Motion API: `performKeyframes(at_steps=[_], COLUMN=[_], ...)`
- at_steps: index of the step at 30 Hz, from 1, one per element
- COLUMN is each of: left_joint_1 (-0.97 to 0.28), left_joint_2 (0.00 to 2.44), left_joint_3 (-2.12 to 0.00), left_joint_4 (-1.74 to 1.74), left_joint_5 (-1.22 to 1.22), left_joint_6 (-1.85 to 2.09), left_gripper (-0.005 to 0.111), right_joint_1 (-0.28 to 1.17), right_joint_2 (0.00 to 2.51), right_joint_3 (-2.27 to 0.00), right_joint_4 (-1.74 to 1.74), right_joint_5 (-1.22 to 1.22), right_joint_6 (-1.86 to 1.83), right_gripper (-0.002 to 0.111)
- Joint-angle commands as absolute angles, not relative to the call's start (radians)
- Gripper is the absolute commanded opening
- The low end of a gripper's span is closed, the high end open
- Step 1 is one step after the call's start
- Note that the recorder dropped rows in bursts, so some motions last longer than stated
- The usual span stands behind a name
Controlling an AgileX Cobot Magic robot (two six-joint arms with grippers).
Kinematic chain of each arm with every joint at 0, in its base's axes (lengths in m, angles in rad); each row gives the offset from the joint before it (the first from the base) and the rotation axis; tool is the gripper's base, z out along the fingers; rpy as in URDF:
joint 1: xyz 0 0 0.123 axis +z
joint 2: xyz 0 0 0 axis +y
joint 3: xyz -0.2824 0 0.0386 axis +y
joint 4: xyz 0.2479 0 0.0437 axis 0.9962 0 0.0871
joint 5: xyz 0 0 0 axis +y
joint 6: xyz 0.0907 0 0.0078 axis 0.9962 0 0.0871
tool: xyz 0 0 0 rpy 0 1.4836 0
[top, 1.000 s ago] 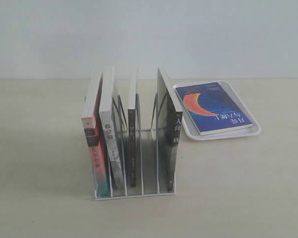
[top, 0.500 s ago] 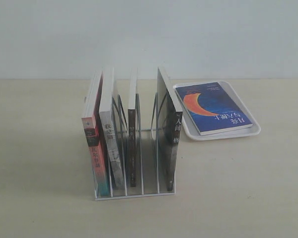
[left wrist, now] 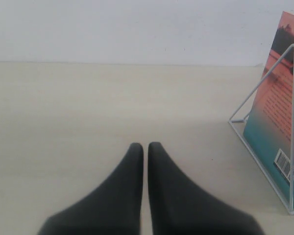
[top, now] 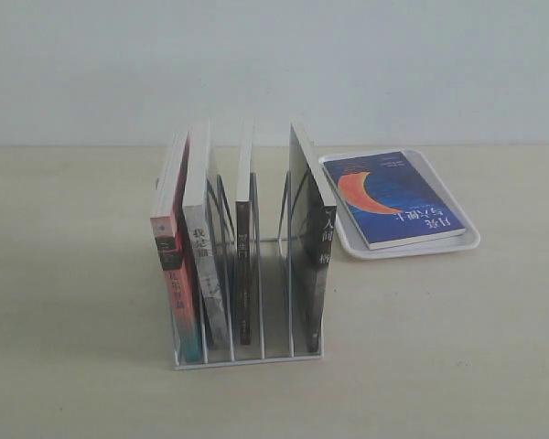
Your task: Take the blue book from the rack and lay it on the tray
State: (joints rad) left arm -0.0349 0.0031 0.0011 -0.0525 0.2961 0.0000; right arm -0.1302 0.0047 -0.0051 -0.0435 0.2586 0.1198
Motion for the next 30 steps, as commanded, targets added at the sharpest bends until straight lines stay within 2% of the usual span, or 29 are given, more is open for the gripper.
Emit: performKeyframes(at_steps=[1,6,16,30], left_joint_1=[-0.033,-0.033,-0.033,-0.033], left_joint_2=[0.000,0.000,0.000,0.000], left_joint_3=[0.000,0.000,0.000,0.000], left_joint_4=[-0.056,-0.056,-0.056,-0.056], left_joint_5=[0.292,0.292,0.292,0.292], left_joint_6=[0.000,0.000,0.000,0.000], left_gripper=[0.004,0.004,0.004,0.004], right_joint_1=[-0.139,-0.133,-0.011,-0.011], right_joint_2=[0.000,0.000,0.000,0.000], right_joint_3=[0.000,0.000,0.000,0.000], right_joint_4=[-0.041,-0.041,-0.035,-0.035], right_joint_5=[0.327,0.327,0.327,0.327], right_joint_6=[0.050,0.006,0.000,0.000], right_gripper=[0.000,0.000,0.000,0.000])
